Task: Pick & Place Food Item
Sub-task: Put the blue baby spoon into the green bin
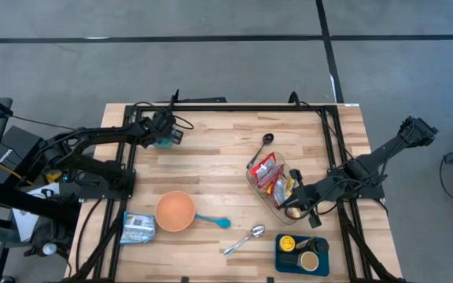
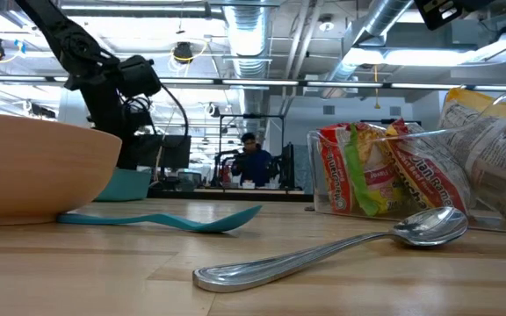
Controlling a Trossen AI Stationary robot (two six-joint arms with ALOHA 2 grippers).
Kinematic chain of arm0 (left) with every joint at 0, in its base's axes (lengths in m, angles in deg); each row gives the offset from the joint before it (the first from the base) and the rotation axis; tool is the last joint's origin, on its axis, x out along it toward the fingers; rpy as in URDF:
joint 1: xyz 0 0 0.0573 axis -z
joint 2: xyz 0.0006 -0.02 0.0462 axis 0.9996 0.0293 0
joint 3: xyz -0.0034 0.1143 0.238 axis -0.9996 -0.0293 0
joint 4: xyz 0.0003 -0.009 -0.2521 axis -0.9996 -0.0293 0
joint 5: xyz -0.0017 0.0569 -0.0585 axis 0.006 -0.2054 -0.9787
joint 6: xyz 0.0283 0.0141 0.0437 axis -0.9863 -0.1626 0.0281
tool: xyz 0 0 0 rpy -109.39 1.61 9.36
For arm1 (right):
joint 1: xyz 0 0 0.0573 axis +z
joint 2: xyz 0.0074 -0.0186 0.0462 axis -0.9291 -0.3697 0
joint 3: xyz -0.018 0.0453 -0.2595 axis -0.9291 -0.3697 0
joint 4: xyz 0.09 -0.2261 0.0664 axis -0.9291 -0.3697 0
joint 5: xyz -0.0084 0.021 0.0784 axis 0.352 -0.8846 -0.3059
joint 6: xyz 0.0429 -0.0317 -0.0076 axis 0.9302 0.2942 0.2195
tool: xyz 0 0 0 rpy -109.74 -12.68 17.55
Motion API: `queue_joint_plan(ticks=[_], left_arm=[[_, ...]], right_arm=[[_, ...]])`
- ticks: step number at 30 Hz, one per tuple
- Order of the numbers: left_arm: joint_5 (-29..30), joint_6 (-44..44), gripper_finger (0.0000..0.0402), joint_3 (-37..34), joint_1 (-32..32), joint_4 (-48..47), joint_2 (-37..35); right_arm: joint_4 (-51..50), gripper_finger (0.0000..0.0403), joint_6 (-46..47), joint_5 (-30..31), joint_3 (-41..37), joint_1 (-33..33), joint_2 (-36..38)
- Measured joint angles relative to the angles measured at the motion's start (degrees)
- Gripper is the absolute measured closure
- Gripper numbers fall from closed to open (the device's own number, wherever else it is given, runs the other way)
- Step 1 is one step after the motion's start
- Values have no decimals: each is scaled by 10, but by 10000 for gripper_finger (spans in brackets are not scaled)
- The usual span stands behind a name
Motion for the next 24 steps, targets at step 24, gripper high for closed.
queue_joint_plan(ticks=[24], left_arm=[[-319,0,391,0,121,197,-302]], right_arm=[[0,395,0,0,0,-19,0]])
